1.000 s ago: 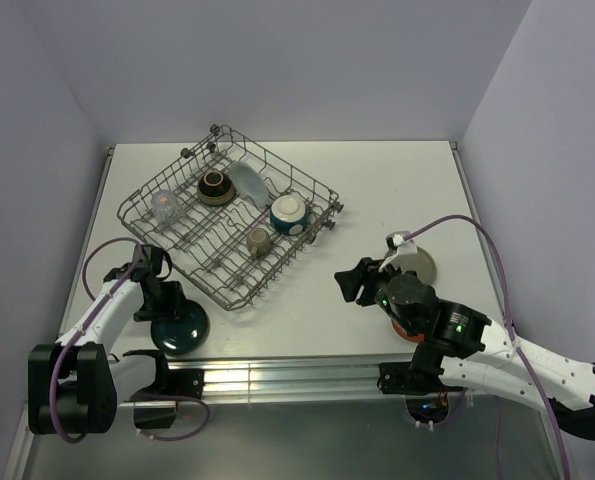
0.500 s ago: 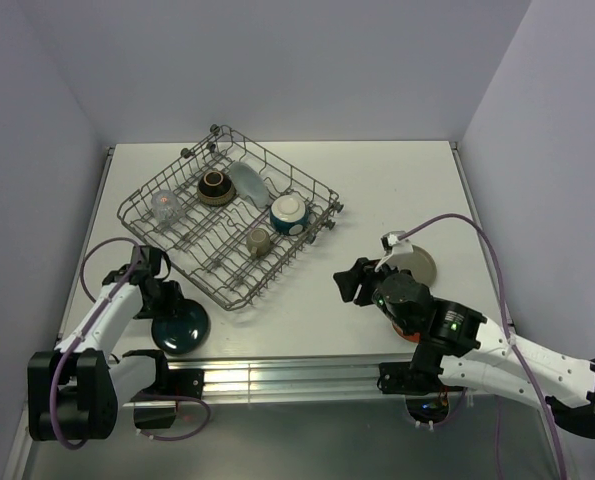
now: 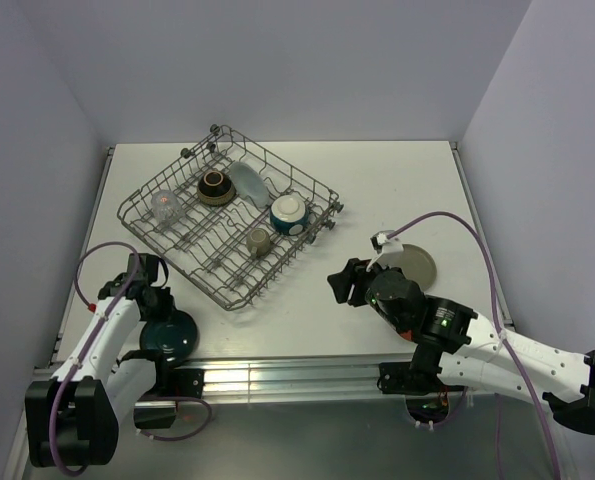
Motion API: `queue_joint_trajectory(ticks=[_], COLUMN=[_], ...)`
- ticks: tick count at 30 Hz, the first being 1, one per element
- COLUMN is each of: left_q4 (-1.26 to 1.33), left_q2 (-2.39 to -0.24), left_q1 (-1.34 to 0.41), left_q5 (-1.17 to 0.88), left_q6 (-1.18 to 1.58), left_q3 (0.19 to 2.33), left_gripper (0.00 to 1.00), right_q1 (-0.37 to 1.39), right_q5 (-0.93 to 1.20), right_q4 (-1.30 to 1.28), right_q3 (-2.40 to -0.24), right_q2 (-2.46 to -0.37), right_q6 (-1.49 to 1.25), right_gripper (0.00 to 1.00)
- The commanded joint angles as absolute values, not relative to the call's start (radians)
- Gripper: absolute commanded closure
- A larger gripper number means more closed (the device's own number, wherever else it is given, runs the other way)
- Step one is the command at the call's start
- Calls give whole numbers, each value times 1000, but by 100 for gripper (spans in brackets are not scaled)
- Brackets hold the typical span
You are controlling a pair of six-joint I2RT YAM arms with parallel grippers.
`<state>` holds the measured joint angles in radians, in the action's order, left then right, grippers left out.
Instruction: Load the mixed dishes into the dish rack
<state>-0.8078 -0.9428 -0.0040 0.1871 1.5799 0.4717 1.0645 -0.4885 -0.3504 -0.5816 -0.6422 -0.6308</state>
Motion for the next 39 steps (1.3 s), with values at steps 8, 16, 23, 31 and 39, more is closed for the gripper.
queue_joint_trajectory(ticks=[8,16,23,31,39], left_q4=[-796,-933,-997,-1065,-1112], left_q2=[-910,-790,-733,-658,-588], left_q1=[-3,-3,-3,-3,-3], left_q5=[186,206,196,190,181], left_q6=[1523,1516,1516,1508,1497], left_q3=[477,564,598,626,637], left_gripper=[100,100,100,100,100], right_q1=[1071,1072,1127,1221,1279], right_q5=[-474,-324,-215,-89,15], right_q4=[-287,-198,-101,-61,-20], right_q3=[-612,-660,-780,-995,-1098], right_q2=[-684,-816,-1001,-1261,-1437], right_q6=[-623,-577,-534,-450,-413], right_gripper=[41,41,41,40,40])
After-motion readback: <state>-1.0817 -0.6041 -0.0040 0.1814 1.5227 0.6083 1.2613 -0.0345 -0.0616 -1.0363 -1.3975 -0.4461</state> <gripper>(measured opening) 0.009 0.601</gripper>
